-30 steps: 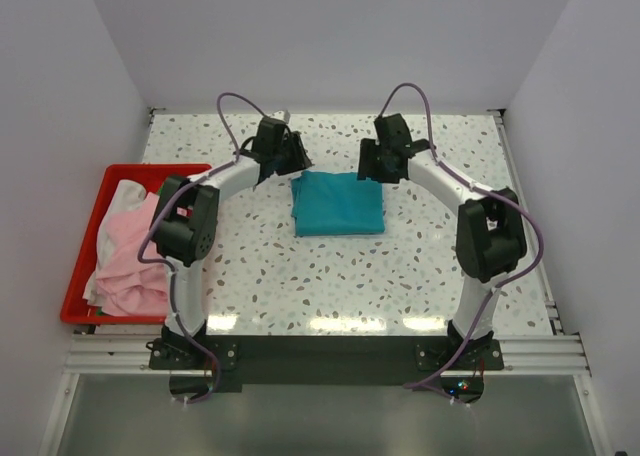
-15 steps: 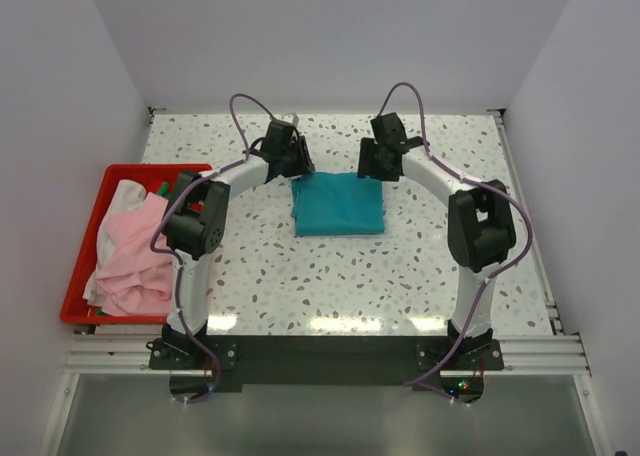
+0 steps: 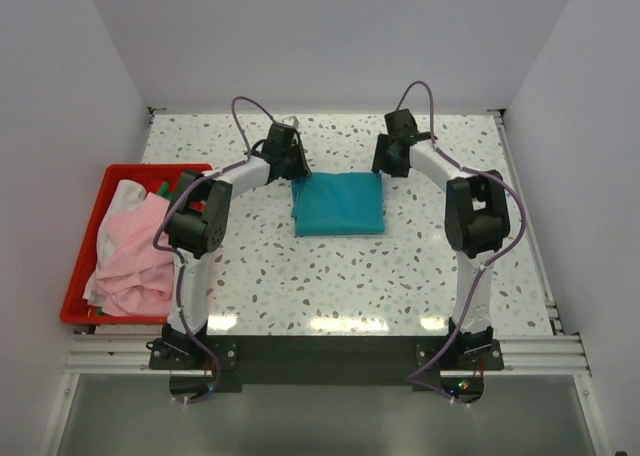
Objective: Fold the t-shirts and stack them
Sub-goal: Fold the tshirt
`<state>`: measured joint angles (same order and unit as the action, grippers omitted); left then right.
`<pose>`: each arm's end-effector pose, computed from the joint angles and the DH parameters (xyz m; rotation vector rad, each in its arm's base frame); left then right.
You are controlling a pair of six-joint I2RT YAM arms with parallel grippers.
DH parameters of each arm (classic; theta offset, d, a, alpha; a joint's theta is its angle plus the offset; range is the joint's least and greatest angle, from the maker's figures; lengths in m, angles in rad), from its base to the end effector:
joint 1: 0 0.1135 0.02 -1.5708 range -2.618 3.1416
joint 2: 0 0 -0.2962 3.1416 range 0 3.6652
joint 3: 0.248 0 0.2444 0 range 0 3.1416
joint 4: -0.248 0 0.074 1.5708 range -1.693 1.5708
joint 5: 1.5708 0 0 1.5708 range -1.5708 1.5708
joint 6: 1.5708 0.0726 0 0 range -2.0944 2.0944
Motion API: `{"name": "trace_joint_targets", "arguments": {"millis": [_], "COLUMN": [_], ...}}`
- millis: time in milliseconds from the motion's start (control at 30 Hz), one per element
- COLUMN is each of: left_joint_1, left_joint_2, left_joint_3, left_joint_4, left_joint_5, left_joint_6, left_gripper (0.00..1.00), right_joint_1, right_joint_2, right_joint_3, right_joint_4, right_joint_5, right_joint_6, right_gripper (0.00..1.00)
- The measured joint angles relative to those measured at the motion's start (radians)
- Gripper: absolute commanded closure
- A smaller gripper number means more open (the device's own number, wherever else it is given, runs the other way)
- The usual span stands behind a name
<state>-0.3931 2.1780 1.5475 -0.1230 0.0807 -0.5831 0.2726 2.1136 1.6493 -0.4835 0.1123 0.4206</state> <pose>0.4804 -0.2055 0.1654 -0.1854 2.3875 -0.5716 0.4808 0.1260 0.1960 0.2314 2.5050 0.1421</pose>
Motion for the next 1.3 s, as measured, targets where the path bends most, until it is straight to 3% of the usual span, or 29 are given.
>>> {"name": "trace_joint_targets", "arguments": {"millis": [333, 567, 667, 1300], "left_joint_1": [0.0, 0.0, 0.0, -0.001], "left_joint_2": [0.0, -0.001, -0.011, -0.303], "left_joint_3": [0.0, -0.009, -0.035, -0.279], "left_joint_4": [0.002, 0.011, 0.032, 0.136], "left_joint_5": [-0.006, -0.009, -0.01, -0.04], "left_joint_6": [-0.001, -0.007, -0.01, -0.097], "left_gripper": [0.85, 0.94, 0.99, 1.0], "right_joint_1": [0.008, 0.008, 0.009, 0.01], "right_joint_2": [0.07, 0.105, 0.105, -0.083], "right_joint_3": [0.048, 0.066, 0.066, -0.006], "right_joint_4": [0.007, 0.015, 0.027, 0.089], "right_joint_5": [-0.047, -0.063, -0.064, -0.069], "right_joint_6": [0.02, 0.042, 0.05, 0.062], "right_gripper": [0.6, 0.9, 0.96, 1.0]}}
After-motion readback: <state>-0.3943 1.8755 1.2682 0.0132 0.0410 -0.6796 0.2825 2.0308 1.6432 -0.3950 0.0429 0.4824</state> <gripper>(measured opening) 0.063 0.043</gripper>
